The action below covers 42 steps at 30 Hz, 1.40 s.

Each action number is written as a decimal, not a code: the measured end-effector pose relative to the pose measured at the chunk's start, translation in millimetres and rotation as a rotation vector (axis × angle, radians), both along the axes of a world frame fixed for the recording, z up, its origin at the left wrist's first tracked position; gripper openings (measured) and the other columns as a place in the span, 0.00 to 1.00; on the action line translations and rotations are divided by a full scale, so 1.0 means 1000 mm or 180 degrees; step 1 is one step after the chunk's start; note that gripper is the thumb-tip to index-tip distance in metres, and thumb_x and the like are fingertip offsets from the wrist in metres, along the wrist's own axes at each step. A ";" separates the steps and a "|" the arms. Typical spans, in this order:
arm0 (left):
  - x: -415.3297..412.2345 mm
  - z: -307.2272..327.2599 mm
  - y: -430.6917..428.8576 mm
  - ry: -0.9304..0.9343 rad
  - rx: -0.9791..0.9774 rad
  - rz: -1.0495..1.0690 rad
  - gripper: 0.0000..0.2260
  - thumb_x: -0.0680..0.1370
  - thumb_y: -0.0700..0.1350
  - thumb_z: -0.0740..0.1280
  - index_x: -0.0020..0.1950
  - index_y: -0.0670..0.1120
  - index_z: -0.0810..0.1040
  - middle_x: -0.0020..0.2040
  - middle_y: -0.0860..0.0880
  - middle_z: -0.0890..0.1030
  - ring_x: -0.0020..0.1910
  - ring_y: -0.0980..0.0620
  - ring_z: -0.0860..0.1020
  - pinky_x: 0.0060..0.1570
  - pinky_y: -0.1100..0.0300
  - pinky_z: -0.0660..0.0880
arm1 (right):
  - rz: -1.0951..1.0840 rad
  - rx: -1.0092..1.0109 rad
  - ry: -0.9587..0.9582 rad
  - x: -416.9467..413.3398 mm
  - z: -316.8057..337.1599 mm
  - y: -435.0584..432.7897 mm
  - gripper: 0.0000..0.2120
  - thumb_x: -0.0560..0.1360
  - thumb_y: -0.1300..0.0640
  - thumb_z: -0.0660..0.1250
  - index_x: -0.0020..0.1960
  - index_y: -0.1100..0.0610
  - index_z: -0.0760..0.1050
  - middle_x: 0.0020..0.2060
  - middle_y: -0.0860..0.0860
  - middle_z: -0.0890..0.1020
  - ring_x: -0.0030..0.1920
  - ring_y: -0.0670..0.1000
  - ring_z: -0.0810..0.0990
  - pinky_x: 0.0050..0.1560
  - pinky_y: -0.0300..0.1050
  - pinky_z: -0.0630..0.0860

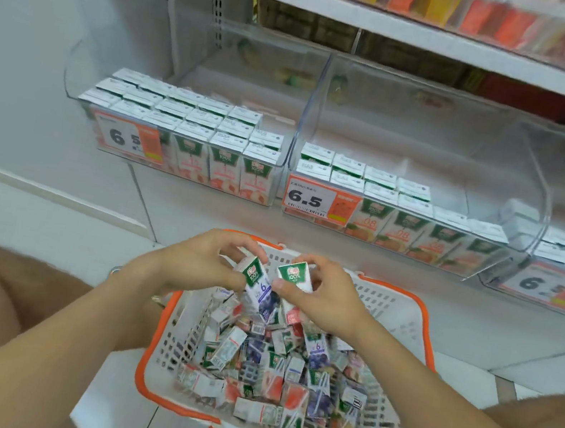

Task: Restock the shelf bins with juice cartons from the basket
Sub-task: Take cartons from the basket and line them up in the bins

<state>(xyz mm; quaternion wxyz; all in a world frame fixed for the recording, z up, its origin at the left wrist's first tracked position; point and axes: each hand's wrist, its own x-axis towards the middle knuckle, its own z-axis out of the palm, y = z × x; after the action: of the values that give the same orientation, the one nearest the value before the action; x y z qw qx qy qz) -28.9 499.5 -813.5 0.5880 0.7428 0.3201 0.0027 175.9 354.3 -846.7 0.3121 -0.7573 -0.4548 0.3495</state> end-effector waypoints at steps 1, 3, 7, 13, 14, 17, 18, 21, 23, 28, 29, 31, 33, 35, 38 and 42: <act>-0.001 0.011 0.000 -0.0052 0.0009 -0.0026 0.20 0.76 0.35 0.73 0.60 0.58 0.84 0.61 0.44 0.80 0.53 0.43 0.85 0.56 0.49 0.83 | 0.0003 0.0098 0.0034 -0.003 0.012 0.000 0.26 0.68 0.30 0.77 0.58 0.40 0.74 0.48 0.54 0.85 0.41 0.55 0.86 0.46 0.62 0.82; -0.003 0.032 0.002 -0.0175 -0.0016 -0.0010 0.19 0.78 0.34 0.70 0.61 0.56 0.84 0.60 0.44 0.82 0.52 0.44 0.86 0.53 0.51 0.84 | 0.0000 0.0306 0.0079 -0.010 0.036 0.000 0.22 0.70 0.37 0.79 0.56 0.43 0.73 0.48 0.49 0.85 0.40 0.51 0.85 0.44 0.60 0.83; -0.009 0.078 0.014 -0.0310 0.0401 0.0050 0.15 0.81 0.36 0.69 0.62 0.53 0.83 0.60 0.48 0.84 0.57 0.47 0.84 0.56 0.47 0.83 | 0.0083 0.0675 -0.0107 -0.027 0.085 0.004 0.21 0.71 0.43 0.81 0.54 0.43 0.71 0.49 0.44 0.85 0.45 0.49 0.85 0.46 0.58 0.83; -0.015 0.146 0.038 -0.0673 0.1408 0.0229 0.14 0.78 0.41 0.68 0.59 0.56 0.84 0.56 0.58 0.85 0.54 0.47 0.83 0.54 0.42 0.81 | 0.0137 0.1279 -0.1451 -0.040 0.157 0.023 0.16 0.76 0.38 0.73 0.56 0.47 0.78 0.36 0.42 0.84 0.37 0.36 0.81 0.41 0.26 0.70; -0.013 0.155 0.042 -0.0720 0.1589 0.0271 0.13 0.80 0.41 0.68 0.59 0.57 0.84 0.56 0.58 0.85 0.53 0.47 0.83 0.54 0.42 0.82 | 0.0020 0.1390 -0.1448 -0.039 0.165 0.031 0.16 0.75 0.39 0.75 0.56 0.49 0.79 0.38 0.42 0.84 0.39 0.38 0.82 0.40 0.28 0.70; -0.005 0.173 0.059 -0.0775 0.2122 0.0537 0.15 0.80 0.42 0.69 0.62 0.57 0.81 0.57 0.60 0.84 0.53 0.57 0.82 0.52 0.53 0.81 | -0.0341 0.1881 -0.1694 -0.033 0.186 0.061 0.16 0.72 0.44 0.78 0.54 0.51 0.81 0.46 0.45 0.84 0.48 0.47 0.81 0.50 0.43 0.75; -0.001 0.176 0.065 -0.0757 0.2290 0.0656 0.16 0.79 0.42 0.69 0.64 0.57 0.81 0.59 0.59 0.83 0.53 0.57 0.83 0.55 0.54 0.80 | -0.0409 0.1999 -0.1737 -0.032 0.192 0.073 0.16 0.72 0.45 0.79 0.54 0.51 0.80 0.47 0.46 0.83 0.49 0.48 0.80 0.51 0.45 0.75; 0.006 0.173 0.077 -0.0697 0.2698 0.0954 0.23 0.78 0.38 0.66 0.70 0.55 0.78 0.66 0.54 0.81 0.55 0.52 0.81 0.59 0.58 0.78 | -0.0381 0.1989 -0.2118 -0.025 0.204 0.112 0.17 0.74 0.49 0.78 0.57 0.54 0.77 0.51 0.49 0.80 0.51 0.52 0.77 0.51 0.45 0.72; 0.009 0.167 0.083 -0.0637 0.2738 0.1036 0.26 0.79 0.32 0.63 0.74 0.53 0.75 0.69 0.50 0.78 0.62 0.49 0.78 0.58 0.65 0.77 | -0.0223 0.1695 -0.2526 -0.019 0.206 0.141 0.18 0.76 0.51 0.77 0.61 0.55 0.75 0.56 0.52 0.77 0.55 0.55 0.77 0.51 0.47 0.69; 0.013 0.160 0.098 -0.0129 0.2810 0.0676 0.32 0.79 0.26 0.60 0.79 0.50 0.68 0.77 0.49 0.71 0.75 0.46 0.70 0.71 0.54 0.69 | 0.0289 0.0773 -0.4141 -0.013 0.199 0.193 0.16 0.78 0.48 0.74 0.59 0.56 0.76 0.54 0.55 0.83 0.59 0.60 0.77 0.56 0.54 0.70; 0.015 0.158 0.100 -0.0038 0.2774 0.0602 0.33 0.78 0.26 0.60 0.79 0.51 0.67 0.78 0.48 0.70 0.76 0.46 0.69 0.70 0.54 0.69 | 0.0483 0.0557 -0.4261 -0.014 0.198 0.199 0.15 0.79 0.50 0.73 0.59 0.56 0.76 0.54 0.56 0.83 0.58 0.60 0.78 0.55 0.53 0.69; 0.018 0.156 0.102 0.0061 0.2755 0.0531 0.34 0.78 0.25 0.59 0.80 0.51 0.66 0.78 0.48 0.69 0.75 0.45 0.70 0.66 0.55 0.71 | 0.0910 0.0072 -0.4316 -0.019 0.196 0.208 0.16 0.80 0.52 0.71 0.64 0.59 0.75 0.56 0.58 0.82 0.58 0.62 0.80 0.52 0.53 0.69; 0.020 0.153 0.106 0.0119 0.2861 0.0545 0.34 0.78 0.26 0.61 0.80 0.51 0.66 0.76 0.47 0.69 0.72 0.44 0.71 0.59 0.57 0.69 | 0.1212 -0.0336 -0.4134 -0.024 0.193 0.213 0.15 0.81 0.59 0.68 0.67 0.61 0.73 0.57 0.58 0.80 0.56 0.62 0.81 0.49 0.52 0.71; 0.022 0.150 0.111 0.0121 0.2915 0.0627 0.31 0.79 0.28 0.63 0.79 0.51 0.66 0.73 0.46 0.68 0.68 0.43 0.72 0.55 0.57 0.68 | 0.1514 -0.0675 -0.3854 -0.025 0.193 0.215 0.11 0.82 0.64 0.63 0.64 0.60 0.73 0.49 0.56 0.76 0.48 0.60 0.80 0.44 0.51 0.73; 0.023 0.147 0.115 0.0046 0.2826 0.0820 0.28 0.82 0.32 0.64 0.77 0.55 0.70 0.68 0.46 0.68 0.59 0.45 0.73 0.53 0.57 0.68 | 0.1624 -0.0857 -0.3659 -0.023 0.197 0.214 0.02 0.80 0.62 0.62 0.48 0.58 0.70 0.41 0.53 0.72 0.37 0.53 0.74 0.37 0.49 0.72; 0.024 0.145 0.111 -0.0114 0.2868 0.1260 0.22 0.83 0.38 0.67 0.75 0.54 0.72 0.66 0.44 0.74 0.63 0.43 0.74 0.56 0.57 0.67 | 0.1438 -0.0467 -0.3705 -0.023 0.206 0.200 0.03 0.79 0.61 0.61 0.46 0.57 0.69 0.39 0.52 0.71 0.38 0.55 0.74 0.37 0.48 0.66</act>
<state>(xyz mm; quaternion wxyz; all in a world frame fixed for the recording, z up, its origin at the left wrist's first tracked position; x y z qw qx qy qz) -4.4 610.5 -668.3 0.2018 0.8481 0.4119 0.2653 153.2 554.1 -640.3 -0.1210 -0.7282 -0.6738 -0.0323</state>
